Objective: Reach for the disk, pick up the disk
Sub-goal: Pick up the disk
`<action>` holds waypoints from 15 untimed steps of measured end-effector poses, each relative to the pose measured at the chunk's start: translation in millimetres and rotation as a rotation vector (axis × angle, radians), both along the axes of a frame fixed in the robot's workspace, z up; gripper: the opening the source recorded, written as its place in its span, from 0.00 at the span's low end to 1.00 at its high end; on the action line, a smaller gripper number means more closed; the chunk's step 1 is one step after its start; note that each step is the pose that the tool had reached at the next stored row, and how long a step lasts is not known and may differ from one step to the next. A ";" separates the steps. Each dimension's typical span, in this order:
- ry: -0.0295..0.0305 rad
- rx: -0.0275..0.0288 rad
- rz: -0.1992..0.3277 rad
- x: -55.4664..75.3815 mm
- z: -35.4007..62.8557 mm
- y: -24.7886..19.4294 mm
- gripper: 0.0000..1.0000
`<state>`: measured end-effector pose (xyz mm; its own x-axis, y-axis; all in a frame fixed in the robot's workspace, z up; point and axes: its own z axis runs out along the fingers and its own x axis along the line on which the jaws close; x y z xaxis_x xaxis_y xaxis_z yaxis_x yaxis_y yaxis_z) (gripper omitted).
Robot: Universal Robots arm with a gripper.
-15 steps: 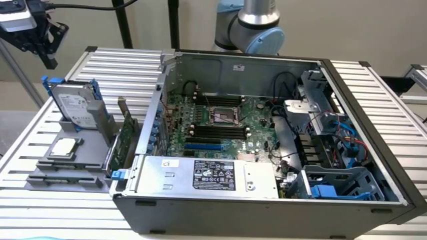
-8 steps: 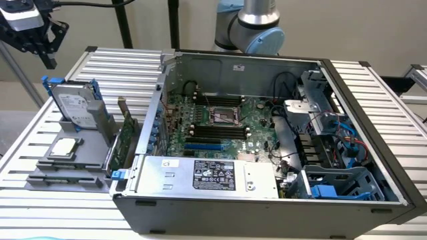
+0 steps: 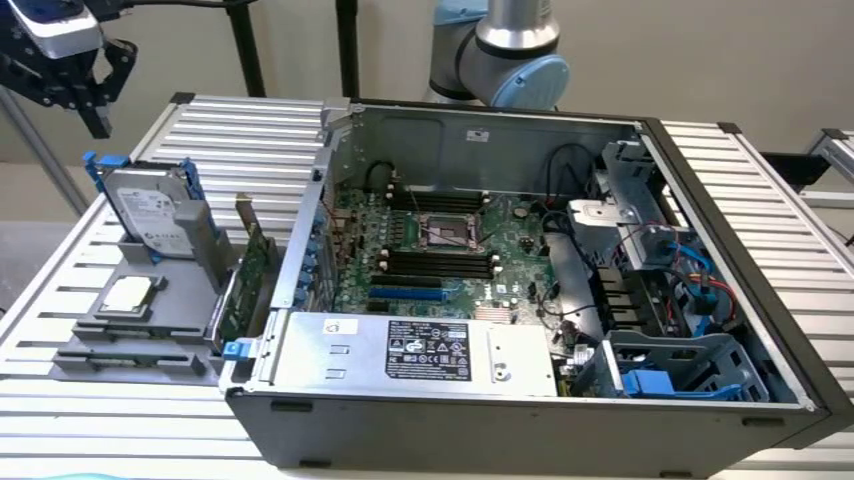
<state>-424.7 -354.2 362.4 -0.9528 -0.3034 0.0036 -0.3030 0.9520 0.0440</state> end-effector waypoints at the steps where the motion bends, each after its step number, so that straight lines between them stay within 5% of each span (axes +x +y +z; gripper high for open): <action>1: 0.0000 0.0000 0.018 0.0 0.0 0.0 0.11; 15: 0.0000 0.0003 0.271 0.0 -1.7 0.0 0.11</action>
